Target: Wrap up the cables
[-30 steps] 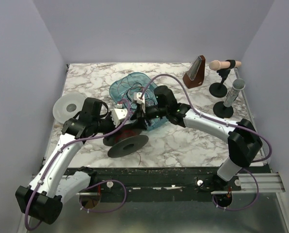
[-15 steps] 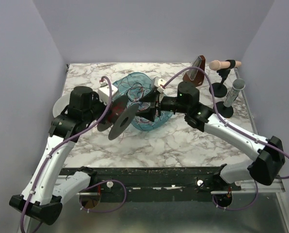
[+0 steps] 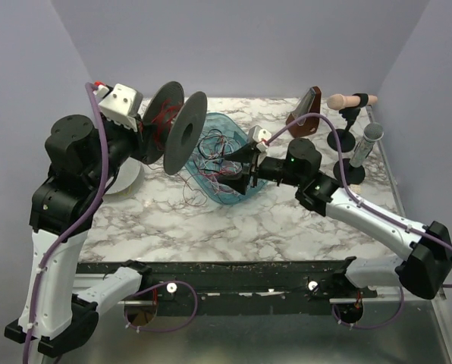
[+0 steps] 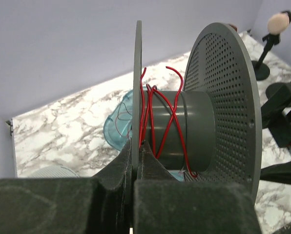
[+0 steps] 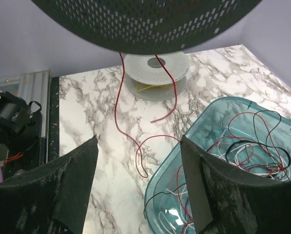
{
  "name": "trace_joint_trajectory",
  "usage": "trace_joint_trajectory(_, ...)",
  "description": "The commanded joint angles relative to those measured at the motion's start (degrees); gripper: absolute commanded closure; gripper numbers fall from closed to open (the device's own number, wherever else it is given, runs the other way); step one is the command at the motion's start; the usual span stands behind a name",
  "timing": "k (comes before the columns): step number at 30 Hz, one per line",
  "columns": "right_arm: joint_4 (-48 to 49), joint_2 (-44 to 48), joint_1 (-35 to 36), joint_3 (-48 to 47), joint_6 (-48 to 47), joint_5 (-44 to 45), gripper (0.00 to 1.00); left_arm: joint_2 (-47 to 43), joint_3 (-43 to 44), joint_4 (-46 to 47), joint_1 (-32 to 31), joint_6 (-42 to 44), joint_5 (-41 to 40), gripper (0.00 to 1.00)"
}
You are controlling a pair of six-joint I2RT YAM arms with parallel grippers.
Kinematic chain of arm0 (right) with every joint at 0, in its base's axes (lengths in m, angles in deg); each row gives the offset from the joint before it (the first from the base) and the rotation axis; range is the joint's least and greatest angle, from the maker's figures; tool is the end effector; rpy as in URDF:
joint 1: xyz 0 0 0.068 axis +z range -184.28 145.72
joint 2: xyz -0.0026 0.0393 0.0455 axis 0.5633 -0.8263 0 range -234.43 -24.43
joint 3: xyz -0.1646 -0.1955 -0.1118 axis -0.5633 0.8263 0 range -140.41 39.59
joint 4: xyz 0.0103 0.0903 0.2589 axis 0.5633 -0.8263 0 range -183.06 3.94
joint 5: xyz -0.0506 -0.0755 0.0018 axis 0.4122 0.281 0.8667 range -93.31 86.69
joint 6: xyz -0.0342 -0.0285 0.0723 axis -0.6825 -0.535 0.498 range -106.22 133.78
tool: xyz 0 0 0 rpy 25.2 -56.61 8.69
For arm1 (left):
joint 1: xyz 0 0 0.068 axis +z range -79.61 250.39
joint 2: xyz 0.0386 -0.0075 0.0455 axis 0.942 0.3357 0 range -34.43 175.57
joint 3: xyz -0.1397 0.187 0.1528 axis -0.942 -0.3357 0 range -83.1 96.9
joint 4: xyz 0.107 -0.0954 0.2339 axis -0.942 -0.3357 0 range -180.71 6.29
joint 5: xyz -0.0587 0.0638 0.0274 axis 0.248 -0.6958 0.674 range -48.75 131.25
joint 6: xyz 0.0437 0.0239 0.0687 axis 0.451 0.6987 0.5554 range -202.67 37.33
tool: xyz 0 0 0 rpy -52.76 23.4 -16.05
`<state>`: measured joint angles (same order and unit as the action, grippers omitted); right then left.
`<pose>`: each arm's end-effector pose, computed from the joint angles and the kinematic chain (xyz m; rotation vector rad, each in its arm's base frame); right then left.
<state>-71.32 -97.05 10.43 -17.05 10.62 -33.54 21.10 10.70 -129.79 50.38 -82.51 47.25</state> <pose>0.2172 0.2680 0.3549 -1.0504 1.3093 0.9733 0.1662 -0.0688 0.5235 0.3779 1.6766 -0.3466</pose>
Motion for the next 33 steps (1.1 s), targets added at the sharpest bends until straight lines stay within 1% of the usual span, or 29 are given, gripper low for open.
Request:
trace_joint_trajectory(1, 6.33, -3.84, 0.9, 0.48, 1.13, 1.15, 0.23, 1.6, 7.09, 2.23, -0.12, -1.93, -4.24, 1.0)
trace_joint_trajectory(5, 14.07, -9.01, 3.01, 0.75, 1.49, -1.13, 0.2, 3.09, 11.31, 1.62, -0.12, -1.57, -4.33, 1.0)
trace_joint_trajectory(6, 14.78, -10.6, 3.36, 0.05, 1.66, -1.83, 0.17, 3.44, 12.1, 1.44, -0.12, -1.66, -4.24, 1.0)
trace_joint_trajectory(7, 15.22, -12.7, 3.8, -0.92, 1.84, -2.1, 0.12, 3.71, 12.81, 1.26, -0.12, -1.57, -3.98, 1.0)
trace_joint_trajectory(8, 15.66, -14.46, 4.16, -1.88, 1.84, -2.28, 0.01, 3.88, 13.51, 1.09, -0.03, -1.57, -3.72, 1.0)
trace_joint_trajectory(10, 17.94, -18.94, 4.51, -3.55, 2.19, -2.45, 0.0, 4.15, 14.65, 0.91, -0.12, -1.48, -3.45, 1.0)
trace_joint_trajectory(12, 20.75, -22.46, 4.51, -5.57, 4.64, -3.24, 0.0, 4.41, 15.53, 0.73, -0.12, -1.48, -3.45, 1.0)
trace_joint_trajectory(15, 22.25, -27.82, 4.6, -9.44, 6.14, -5.87, 0.0, 4.68, 16.15, 0.91, -0.12, -1.22, -3.89, 1.0)
trace_joint_trajectory(17, 25.49, -30.81, 4.86, -10.85, 8.24, -8.07, 0.0, 4.68, 16.15, 1.35, -0.12, -1.31, -4.24, 1.0)
trace_joint_trajectory(19, 28.66, -33.1, 5.74, -11.47, 9.57, -7.65, 0.01, 4.77, 16.07, 1.79, -0.12, -1.74, -4.15, 1.0)
trace_joint_trajectory(20, 29.28, -34.07, 6.18, -12.17, 10.27, -6.77, 0.04, 4.77, 16.06, 2.05, -0.12, -2.27, -3.72, 1.0)
trace_joint_trajectory(21, 29.64, -35.12, 6.35, -13.22, 11.5, -6.59, 0.09, 4.94, 16.15, 2.05, -0.12, -2.88, -3.54, 1.0)
trace_joint_trajectory(22, 30.08, -36.27, 6.44, -14.45, 12.99, -6.85, 0.19, 4.94, 16.07, 2.14, -0.12, -3.32, -3.54, 1.0)
trace_joint_trajectory(23, 30.78, -37.23, 6.44, -15.33, 14.39, -7.55, 0.4, 5.03, 15.89, 2.31, -0.12, -3.76, -3.89, 1.0)
trace_joint_trajectory(24, 31.57, -37.59, 6.53, -15.86, 15.71, -7.9, 0.63, 5.03, 15.37, 2.58, -0.12, -3.59, -4.76, 1.0)
trace_joint_trajectory(25, 32.79, -37.51, 6.71, -15.69, 16.34, -8.34, 0.75, 5.03, 14.75, 3.01, -0.03, -3.16, -5.55, 1.0)
trace_joint_trajectory(26, 33.85, -37.07, 6.88, -14.39, 16.69, -9.04, 0.85, 5.03, 14.14, 3.37, -0.03, -2.89, -7.91, 1.0)
trace_joint_trajectory(27, 35.25, -36.2, 6.97, -12.63, 17.22, -9.83, 0.93, 5.03, 13.52, 3.81, -0.12, -2.19, -8.8, 1.0)
trace_joint_trajectory(28, 37.44, -34.97, 6.97, -10.53, 18.44, -10.36, 0.99, 4.94, 13.08, 4.16, -0.03, -1.58, -9.25, 1.0)
trace_joint_trajectory(32, 50.0, -29.26, 6.01, 3.08, 25.29, -8.71, 0.99, 4.68, 12.55, 4.87, -0.03, -0.52, -10.57, 1.0)
trace_joint_trajectory(33, 51.25, -27.85, 5.4, 5.55, 26.87, -7.3, 0.99, 4.68, 12.64, 4.95, -0.03, -0.43, -10.31, 1.0)
